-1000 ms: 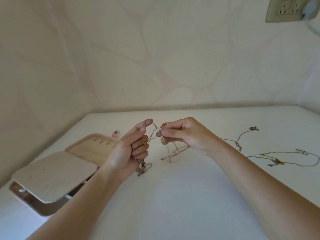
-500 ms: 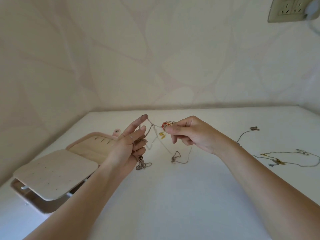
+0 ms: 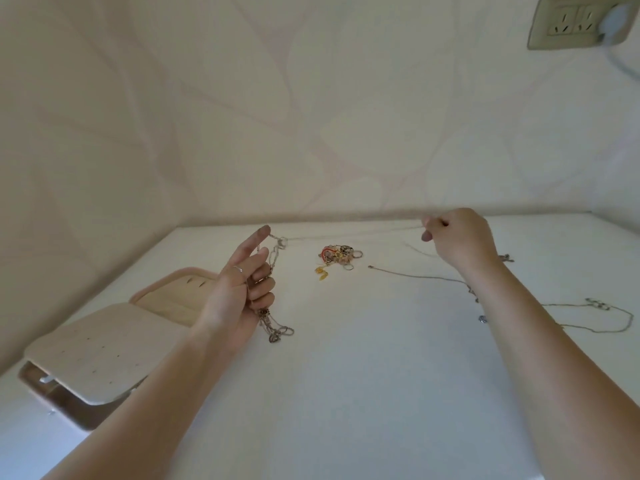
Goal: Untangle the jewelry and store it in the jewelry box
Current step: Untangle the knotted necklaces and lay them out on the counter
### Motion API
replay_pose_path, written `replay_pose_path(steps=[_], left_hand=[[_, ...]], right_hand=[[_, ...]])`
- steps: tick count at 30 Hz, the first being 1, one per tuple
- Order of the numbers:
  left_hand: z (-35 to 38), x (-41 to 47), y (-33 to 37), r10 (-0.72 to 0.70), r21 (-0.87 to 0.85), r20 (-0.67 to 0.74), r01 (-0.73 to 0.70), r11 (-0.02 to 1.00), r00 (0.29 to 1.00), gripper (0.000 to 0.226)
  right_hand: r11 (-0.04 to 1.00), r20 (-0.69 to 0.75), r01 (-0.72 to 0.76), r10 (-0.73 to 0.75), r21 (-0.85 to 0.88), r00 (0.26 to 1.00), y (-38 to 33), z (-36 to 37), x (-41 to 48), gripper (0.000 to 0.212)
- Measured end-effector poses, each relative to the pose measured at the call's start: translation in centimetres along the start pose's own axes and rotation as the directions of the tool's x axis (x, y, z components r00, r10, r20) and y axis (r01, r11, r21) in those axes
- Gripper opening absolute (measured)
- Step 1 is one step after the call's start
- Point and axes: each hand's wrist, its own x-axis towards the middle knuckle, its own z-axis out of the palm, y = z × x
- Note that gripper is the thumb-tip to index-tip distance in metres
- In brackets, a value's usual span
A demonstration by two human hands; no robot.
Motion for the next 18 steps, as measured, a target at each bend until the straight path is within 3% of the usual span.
replay_pose_path(steps=[6,10,12,13,15,17,18], left_hand=[[0.6,-0.3,-1.0,0.004,0.084,0.007,-0.004,0.996,1.000,0.030],[0.8,-0.8,-0.6,-0.063,0.099,0.113,0.052,0.994,0.992,0.031],[1.0,-1.0,-0.4,-0.085,0.098,0.152,0.071,0.993,0.985,0.031],[1.0,-1.1,-0.3,-0.093,0.093,0.165,0.078,0.993,0.982,0.031],[1.0,-1.2,-0.1,-0.107,0.077,0.183,0.094,0.993,0.977,0.031],[1.1,-1.3,0.0,-0.114,0.059,0.205,0.104,0.993,0.972,0.031],[1.1,-1.3,0.1,-0.114,0.055,0.218,0.105,0.993,0.969,0.031]], right_hand=[[0.925,0.067,-0.142,0.176,-0.351,0.982,1.9,1.0,1.3,0.030],[0.849,0.216,-0.062,0.203,-0.525,0.955,1.7,1.7,0.6,0.019],[0.865,0.231,0.025,0.106,-0.502,0.967,0.8,2.0,0.1,0.013],[0.912,0.231,0.100,-0.006,-0.398,0.973,0.3,2.2,-0.2,0.010],[0.968,0.228,0.249,-0.251,0.040,0.941,-1.6,2.9,-1.8,0.005],[0.848,0.305,0.228,-0.405,0.479,0.862,-4.0,3.5,-4.2,0.009],[0.782,0.351,0.172,-0.450,0.599,0.821,-4.9,3.9,-5.1,0.010]])
